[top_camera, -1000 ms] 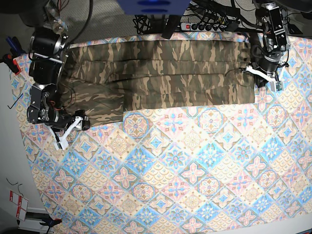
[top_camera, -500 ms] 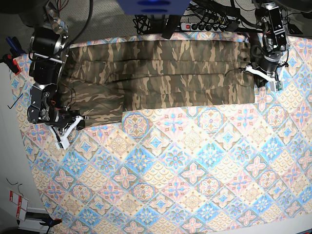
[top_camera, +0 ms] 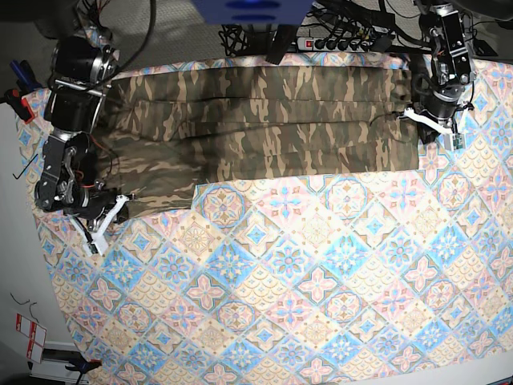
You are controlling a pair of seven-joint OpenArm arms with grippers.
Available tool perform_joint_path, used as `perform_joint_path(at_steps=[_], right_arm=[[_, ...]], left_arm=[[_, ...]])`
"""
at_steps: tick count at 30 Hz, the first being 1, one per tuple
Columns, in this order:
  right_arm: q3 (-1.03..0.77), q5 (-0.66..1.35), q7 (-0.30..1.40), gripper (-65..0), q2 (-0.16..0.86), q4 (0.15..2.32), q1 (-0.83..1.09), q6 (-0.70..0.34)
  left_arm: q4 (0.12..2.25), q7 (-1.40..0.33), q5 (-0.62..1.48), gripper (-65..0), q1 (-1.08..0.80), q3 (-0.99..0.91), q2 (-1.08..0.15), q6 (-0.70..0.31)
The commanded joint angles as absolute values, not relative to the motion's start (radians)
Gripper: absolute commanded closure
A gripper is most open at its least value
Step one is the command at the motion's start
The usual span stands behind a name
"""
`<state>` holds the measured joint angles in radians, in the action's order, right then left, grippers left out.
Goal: Fold the T-shirt properly
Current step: 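Lower the right gripper onto the loose shirt flap and grasp it, then pull the grasped flap with the right gripper toward the robot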
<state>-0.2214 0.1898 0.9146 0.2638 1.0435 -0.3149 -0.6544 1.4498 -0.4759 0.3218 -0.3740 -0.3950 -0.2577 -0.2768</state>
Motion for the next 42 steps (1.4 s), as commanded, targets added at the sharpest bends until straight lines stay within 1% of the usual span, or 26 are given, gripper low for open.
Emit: perform_joint_path(at_steps=[1,7,20,34,42], right_arm=[[-0.228,0.202,0.917,0.0,0.277,1.079,-0.335,-0.659],[-0.321,0.202,1.010,0.0,0.263,1.129,-0.283,-0.661],[-0.371,0.202,1.118,0.0,0.223,1.342,-0.130,-0.661],[-0.371,0.202,1.122,0.0,0.170,1.518,0.013,-0.659],[-0.372,0.203,1.152,0.0,0.148,1.636,0.094,-0.659]], left_arm=[[1.463,-0.456,0.328,0.0,-0.372,-0.398,-0.269,-0.277],[1.463,-0.456,0.328,0.0,-0.371,-0.398,-0.272,-0.277],[1.463,-0.456,0.328,0.0,-0.364,-0.398,-0.274,-0.277],[1.463,-0.456,0.325,0.0,-0.363,-0.397,-0.274,-0.277],[1.463,-0.456,0.263,0.0,-0.363,-0.397,-0.268,-0.277]])
